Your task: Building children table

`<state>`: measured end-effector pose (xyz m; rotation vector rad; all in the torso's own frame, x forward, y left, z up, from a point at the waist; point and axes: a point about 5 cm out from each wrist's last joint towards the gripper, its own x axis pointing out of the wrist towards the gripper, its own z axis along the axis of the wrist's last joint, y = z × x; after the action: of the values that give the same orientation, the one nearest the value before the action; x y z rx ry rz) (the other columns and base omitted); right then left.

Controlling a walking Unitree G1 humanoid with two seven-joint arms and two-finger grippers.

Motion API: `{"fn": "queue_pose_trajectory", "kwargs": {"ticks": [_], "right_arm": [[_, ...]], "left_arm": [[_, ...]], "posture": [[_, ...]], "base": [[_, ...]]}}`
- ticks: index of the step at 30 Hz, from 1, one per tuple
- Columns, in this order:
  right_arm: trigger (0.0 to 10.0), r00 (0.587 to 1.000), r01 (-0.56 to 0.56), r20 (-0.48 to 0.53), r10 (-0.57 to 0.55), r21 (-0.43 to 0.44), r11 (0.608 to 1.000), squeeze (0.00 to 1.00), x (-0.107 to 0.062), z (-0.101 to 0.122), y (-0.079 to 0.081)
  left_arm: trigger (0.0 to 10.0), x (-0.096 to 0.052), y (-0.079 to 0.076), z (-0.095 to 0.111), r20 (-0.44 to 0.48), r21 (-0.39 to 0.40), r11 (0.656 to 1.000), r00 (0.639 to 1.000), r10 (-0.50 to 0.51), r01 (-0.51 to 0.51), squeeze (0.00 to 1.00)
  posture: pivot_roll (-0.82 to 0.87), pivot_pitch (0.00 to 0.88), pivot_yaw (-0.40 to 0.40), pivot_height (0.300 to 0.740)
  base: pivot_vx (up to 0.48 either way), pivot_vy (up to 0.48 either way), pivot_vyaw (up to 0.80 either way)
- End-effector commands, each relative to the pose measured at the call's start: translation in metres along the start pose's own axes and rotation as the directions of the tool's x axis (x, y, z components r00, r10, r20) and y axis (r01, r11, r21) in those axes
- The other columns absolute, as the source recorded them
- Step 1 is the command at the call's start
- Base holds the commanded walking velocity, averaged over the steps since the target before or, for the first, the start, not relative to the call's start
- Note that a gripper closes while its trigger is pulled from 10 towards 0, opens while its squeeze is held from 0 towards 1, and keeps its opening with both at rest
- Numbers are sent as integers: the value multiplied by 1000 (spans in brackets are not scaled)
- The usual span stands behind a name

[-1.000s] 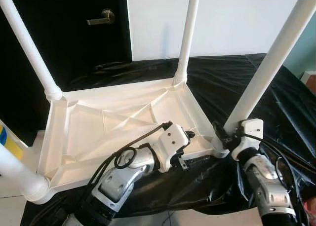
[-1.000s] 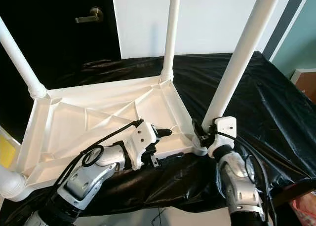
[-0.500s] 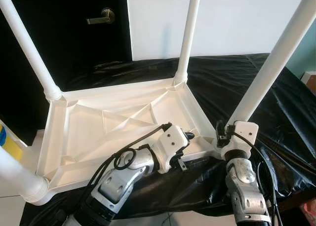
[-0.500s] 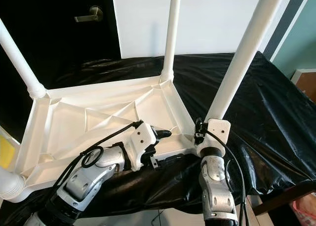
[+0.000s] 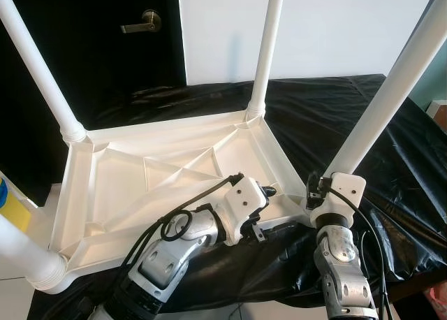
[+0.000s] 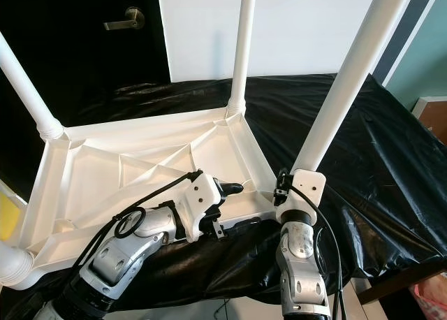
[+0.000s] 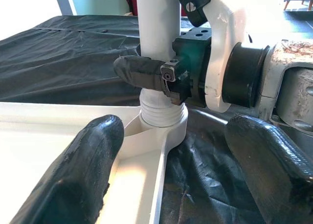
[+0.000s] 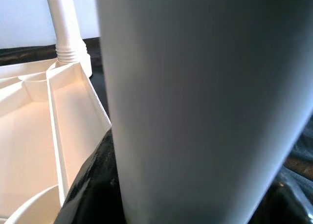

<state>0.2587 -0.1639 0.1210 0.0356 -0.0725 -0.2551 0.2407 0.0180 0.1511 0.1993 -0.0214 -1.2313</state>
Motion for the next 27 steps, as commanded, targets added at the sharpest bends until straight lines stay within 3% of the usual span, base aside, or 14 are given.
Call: {"fn": "queue_pose_trajectory", "kwargs": {"ticks": [1,2,3,12,13,14,18,20,27], "right_arm": [[10000,998,7,-64,-7,-2,1000,608,-5,-11,2],[10000,998,7,-64,-7,-2,1000,608,-5,-11,2],[10000,998,4,-59,-4,-6,1000,1000,-5,-10,2],[10000,1000,-11,-28,10,-11,1000,1000,-3,-6,-3],[10000,999,-35,-22,34,-5,999,878,-3,-5,-4],[10000,998,-63,-13,63,1,998,0,-2,-4,-8],[10000,993,-115,-5,115,1,993,0,0,-3,-12],[10000,981,-196,-3,196,-11,980,0,3,-3,-18],[10000,945,-326,-12,326,-38,944,0,11,-2,-28]], "left_arm": [[10000,0,-2,0,-7,3,1000,1000,-30,30,0],[10000,0,-2,0,-7,3,1000,1000,-30,30,0],[10000,0,-2,0,-7,3,1000,1000,-29,29,0],[10000,1,-2,1,-4,4,1000,1000,-27,27,0],[10000,1,-2,1,-3,5,1000,1000,-27,27,0],[10000,1,-2,1,-3,5,1000,1000,-26,26,0],[10000,1,-2,1,-3,7,1000,1000,-25,25,0],[10000,1,0,0,-4,10,1000,1000,-24,24,0],[10000,2,2,1,-3,13,1000,1000,-20,20,0]], "posture": [[-23,0,-27,740],[-23,0,-27,740],[-24,0,-26,740],[-30,0,-27,740],[-32,0,-26,740],[-32,0,-26,740],[-43,0,-22,740],[-49,0,-21,740],[-45,0,-21,740]], "base": [[0,0,0],[0,0,0],[0,0,0],[0,0,0],[0,0,0],[0,0,0],[0,0,0],[0,0,0],[0,0,0]]}}
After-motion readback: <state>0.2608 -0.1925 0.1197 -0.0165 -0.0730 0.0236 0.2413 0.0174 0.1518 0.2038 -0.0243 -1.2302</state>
